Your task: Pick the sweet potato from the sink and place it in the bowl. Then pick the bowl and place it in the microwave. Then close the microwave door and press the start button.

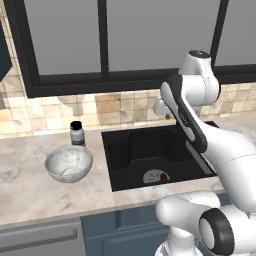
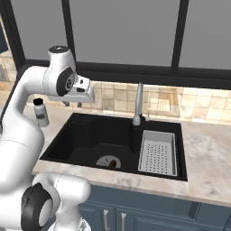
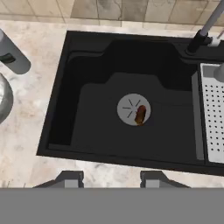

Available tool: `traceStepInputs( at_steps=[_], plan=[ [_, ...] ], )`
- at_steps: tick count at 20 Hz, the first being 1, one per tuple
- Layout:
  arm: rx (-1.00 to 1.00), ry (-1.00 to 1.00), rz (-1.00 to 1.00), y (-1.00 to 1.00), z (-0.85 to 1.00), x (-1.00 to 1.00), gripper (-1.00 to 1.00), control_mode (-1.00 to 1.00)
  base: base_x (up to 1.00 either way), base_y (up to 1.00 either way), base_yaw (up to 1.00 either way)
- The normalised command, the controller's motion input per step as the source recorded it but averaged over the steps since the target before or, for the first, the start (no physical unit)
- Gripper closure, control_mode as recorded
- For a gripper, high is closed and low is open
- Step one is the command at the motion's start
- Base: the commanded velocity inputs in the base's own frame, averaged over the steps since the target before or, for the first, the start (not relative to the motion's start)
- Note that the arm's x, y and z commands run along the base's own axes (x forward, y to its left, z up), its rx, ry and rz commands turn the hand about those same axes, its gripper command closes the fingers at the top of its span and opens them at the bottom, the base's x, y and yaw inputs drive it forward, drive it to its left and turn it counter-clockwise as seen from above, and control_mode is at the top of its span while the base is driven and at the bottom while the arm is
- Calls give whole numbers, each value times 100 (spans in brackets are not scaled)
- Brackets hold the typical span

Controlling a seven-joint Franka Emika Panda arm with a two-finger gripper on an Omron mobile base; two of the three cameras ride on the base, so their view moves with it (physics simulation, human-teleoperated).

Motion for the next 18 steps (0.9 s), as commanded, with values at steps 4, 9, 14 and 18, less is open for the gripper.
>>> traceStepInputs(
  at_steps=[4, 9, 14, 18],
  plan=[
    [0, 2, 0, -1, -7, -20, -100, -100, 0, 0, 0],
    [-10, 15, -2, -1, -79, -29, -100, -100, 0, 0, 0],
    [-1, 6, -8, -15, -86, -34, -100, -100, 0, 0, 0],
    [0, 6, -10, -12, -63, -2, -100, -100, 0, 0, 0]
  ],
)
